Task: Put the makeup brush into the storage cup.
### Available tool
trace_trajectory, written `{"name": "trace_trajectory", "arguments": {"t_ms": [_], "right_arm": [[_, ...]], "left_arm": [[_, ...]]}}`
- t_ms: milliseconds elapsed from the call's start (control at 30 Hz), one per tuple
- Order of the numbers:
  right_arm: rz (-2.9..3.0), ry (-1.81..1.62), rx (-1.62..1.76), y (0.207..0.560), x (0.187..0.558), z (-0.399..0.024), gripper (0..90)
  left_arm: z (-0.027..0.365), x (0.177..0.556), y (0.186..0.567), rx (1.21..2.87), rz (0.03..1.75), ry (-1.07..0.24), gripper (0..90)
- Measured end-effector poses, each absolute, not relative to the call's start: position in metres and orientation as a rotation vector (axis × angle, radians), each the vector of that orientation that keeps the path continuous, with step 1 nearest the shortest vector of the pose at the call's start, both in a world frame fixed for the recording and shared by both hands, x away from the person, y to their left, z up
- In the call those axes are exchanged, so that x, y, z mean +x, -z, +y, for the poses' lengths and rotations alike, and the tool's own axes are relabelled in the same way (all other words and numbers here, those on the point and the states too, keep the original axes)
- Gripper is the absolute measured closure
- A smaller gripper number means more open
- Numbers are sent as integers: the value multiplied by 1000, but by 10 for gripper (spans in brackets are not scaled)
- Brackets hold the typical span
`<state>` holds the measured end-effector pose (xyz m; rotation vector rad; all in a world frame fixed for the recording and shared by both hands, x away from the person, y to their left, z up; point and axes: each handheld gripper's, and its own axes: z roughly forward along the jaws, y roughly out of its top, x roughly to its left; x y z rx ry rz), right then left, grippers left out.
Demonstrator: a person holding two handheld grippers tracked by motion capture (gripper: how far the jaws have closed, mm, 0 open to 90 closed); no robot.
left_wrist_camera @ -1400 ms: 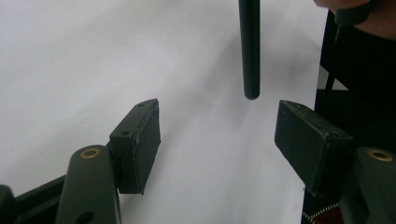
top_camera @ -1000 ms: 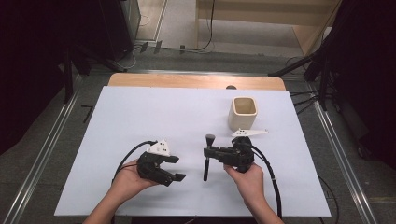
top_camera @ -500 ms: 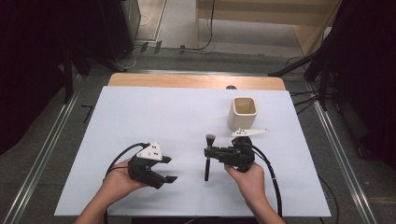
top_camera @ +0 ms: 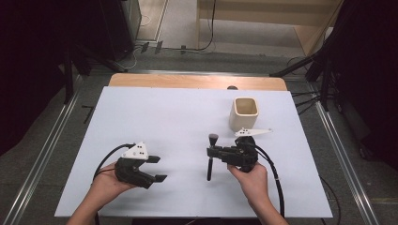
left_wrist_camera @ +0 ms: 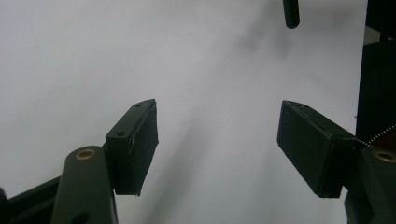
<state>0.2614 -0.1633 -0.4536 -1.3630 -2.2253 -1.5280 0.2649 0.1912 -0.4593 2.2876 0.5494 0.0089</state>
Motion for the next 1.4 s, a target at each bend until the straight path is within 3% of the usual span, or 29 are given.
{"name": "trace_trajectory", "arguments": {"t_ms": [333, 1400], "right_arm": [[-2241, 1532, -1374, 451, 263, -167, 776], [-2330, 1690, -1417, 397, 272, -199, 778]], "left_arm": [[213, 262, 459, 2255, 620, -37, 292], [211, 265, 463, 2261, 622, -18, 291]]}}
